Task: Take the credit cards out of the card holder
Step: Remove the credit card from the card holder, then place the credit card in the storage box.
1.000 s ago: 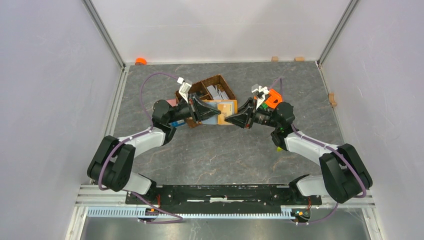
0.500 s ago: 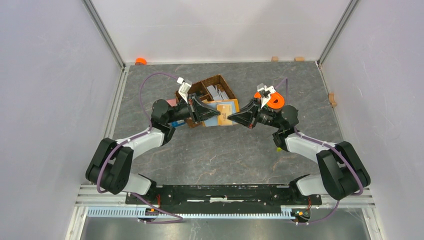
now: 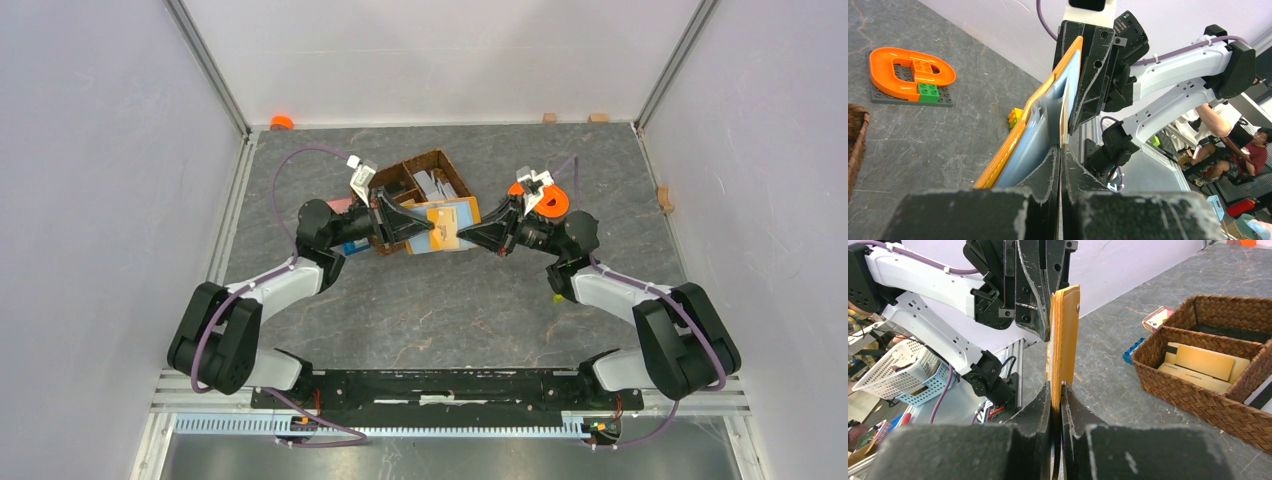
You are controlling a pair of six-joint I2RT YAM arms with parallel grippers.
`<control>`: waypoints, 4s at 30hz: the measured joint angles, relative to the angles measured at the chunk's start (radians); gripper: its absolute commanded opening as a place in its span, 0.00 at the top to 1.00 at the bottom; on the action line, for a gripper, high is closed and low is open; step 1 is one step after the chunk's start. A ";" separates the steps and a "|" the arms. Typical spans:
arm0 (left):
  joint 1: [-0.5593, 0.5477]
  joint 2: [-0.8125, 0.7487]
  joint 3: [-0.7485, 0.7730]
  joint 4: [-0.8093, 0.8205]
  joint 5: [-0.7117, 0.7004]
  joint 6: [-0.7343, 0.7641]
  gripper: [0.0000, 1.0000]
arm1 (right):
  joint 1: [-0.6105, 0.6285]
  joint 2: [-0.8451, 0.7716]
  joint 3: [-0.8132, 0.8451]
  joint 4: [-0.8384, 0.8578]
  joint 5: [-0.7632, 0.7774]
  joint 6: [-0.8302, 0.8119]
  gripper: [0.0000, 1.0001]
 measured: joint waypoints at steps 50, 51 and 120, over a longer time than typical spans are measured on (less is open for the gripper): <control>0.056 0.029 -0.008 0.071 0.013 -0.060 0.98 | -0.060 0.024 -0.013 0.036 0.009 0.035 1.00; 0.066 0.019 -0.015 0.068 0.011 -0.060 0.98 | -0.070 0.018 -0.018 0.031 0.015 0.030 1.00; -0.332 0.341 0.431 -1.012 -1.550 1.371 0.30 | -0.203 -0.259 -0.118 -0.405 0.375 -0.291 1.00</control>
